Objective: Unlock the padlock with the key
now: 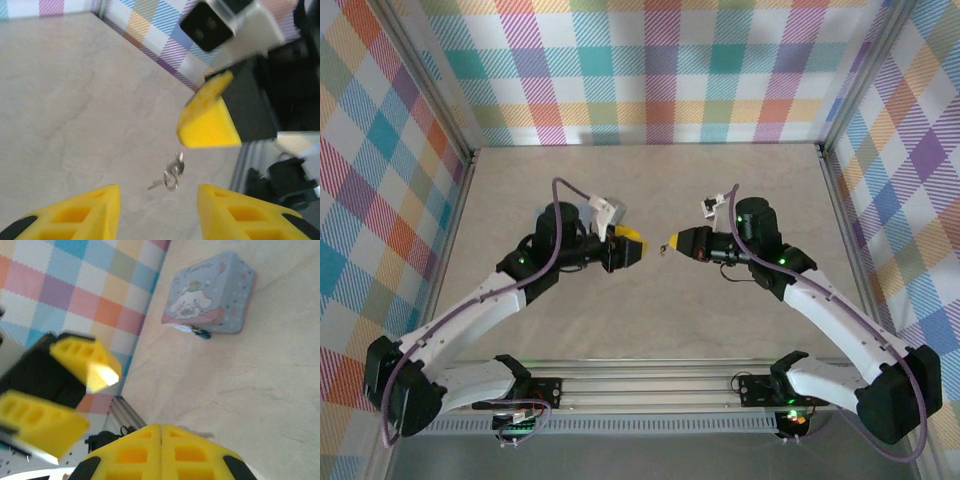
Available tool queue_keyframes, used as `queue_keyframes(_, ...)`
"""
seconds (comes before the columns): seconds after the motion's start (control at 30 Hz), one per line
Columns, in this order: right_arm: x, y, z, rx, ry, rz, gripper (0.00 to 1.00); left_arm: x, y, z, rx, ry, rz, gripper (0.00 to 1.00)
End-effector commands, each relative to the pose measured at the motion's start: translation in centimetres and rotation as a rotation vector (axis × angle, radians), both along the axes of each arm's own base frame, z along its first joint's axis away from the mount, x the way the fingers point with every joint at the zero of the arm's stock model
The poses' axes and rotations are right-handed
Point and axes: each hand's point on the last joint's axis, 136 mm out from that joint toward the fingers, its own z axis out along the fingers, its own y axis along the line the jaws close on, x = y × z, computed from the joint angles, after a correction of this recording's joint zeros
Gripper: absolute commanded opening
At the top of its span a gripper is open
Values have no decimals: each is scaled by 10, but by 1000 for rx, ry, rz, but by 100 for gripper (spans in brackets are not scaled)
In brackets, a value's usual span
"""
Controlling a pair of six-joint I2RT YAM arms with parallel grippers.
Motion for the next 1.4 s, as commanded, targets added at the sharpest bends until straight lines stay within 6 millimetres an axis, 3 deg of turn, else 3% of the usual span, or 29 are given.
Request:
queue_keyframes(0.0, 0, -19, -17, -161, 59, -118, 0, -6, -7, 14, 45, -315, 59, 45)
queue_keyframes(0.23, -2, -21, -20, -258, 106, -210, 0, -1, -18, 7, 135, -456, 123, 43)
queue_keyframes(0.43, -2, -17, -21, -264, 124, -250, 0, 0, -27, -7, 154, -473, 107, 43)
queue_keyframes(1.0, -4, -17, -18, -263, 116, -276, 0, -18, -57, -38, 252, -490, -112, 46)
queue_keyframes(1.37, -9, -19, -19, -254, 122, -276, 0, -4, -74, -47, 327, -537, -72, 42)
